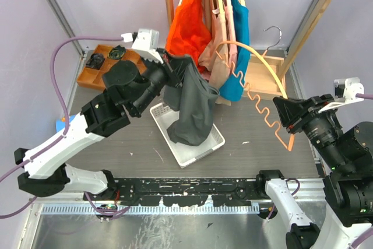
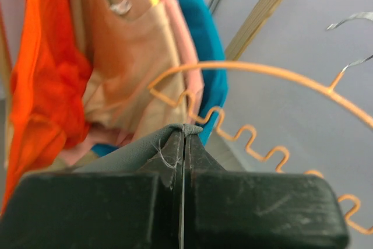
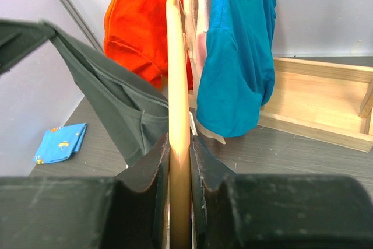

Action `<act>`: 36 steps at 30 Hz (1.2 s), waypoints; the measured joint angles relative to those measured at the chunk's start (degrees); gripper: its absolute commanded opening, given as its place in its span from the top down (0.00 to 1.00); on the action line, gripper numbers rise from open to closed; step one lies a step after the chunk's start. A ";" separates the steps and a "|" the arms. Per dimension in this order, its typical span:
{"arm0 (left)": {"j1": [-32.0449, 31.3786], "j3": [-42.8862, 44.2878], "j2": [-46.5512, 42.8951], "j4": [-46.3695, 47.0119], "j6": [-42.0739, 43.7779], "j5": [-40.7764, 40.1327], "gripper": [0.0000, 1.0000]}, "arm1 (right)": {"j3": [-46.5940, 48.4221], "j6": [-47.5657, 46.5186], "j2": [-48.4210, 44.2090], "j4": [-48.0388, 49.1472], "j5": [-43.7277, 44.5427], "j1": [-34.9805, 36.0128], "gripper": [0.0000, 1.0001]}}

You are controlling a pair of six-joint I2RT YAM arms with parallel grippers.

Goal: Remove the t-shirt from the hanger
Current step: Place the T-shirt in the bin.

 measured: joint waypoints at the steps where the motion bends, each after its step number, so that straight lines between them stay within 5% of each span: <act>1: -0.26 -2.56 -1.51 -0.87 -0.66 -0.87 1.00 | -0.20 0.02 0.00 0.04 -0.09 0.00 0.99; 10: -2.14 -10.91 -7.02 -9.68 -3.91 -7.06 1.00 | -0.76 0.22 0.00 0.28 -0.92 0.00 0.99; 24: -4.94 -13.68 4.72 -18.38 -7.72 -8.11 1.00 | 4.09 1.09 0.00 2.45 -1.31 0.00 1.00; 34: -4.96 -11.26 8.87 -27.52 -16.09 -8.79 1.00 | 5.77 2.25 -0.04 5.95 6.10 0.00 0.99; 35: -4.96 -11.19 8.98 -28.26 -16.87 -8.81 0.95 | 5.88 2.27 -0.04 5.95 7.17 0.00 0.99; 36: -4.94 -11.19 9.07 -29.20 -17.77 -8.85 0.79 | 6.05 2.36 -0.04 5.92 8.28 0.00 0.99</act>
